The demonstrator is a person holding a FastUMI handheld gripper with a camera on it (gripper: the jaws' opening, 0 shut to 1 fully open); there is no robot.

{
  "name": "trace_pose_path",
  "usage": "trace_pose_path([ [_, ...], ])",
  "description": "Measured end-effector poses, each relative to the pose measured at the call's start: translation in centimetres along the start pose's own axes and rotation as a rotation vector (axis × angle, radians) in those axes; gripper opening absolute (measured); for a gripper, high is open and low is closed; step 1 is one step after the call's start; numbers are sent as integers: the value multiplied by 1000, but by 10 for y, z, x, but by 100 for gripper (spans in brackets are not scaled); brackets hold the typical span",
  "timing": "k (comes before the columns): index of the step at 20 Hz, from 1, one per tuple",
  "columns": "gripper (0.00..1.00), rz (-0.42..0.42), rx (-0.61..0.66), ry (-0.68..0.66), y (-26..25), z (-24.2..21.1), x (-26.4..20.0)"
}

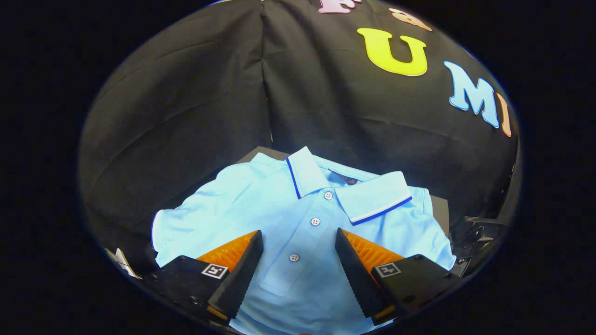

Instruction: Put the clothes into the washing machine and then close the washing machine lid.

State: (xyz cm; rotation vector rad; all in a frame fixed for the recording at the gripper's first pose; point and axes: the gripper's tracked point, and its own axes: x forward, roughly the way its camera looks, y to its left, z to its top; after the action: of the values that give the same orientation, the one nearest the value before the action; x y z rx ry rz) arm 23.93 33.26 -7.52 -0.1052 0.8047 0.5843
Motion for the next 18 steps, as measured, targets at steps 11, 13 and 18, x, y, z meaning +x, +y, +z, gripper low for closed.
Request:
trace_pose_path([
  [11,23,-20,18,-38,-3,6,2],
  [13,15,-15,27,-40,-2,4,1],
  [18,1,31,72,-104,1,15,-9],
])
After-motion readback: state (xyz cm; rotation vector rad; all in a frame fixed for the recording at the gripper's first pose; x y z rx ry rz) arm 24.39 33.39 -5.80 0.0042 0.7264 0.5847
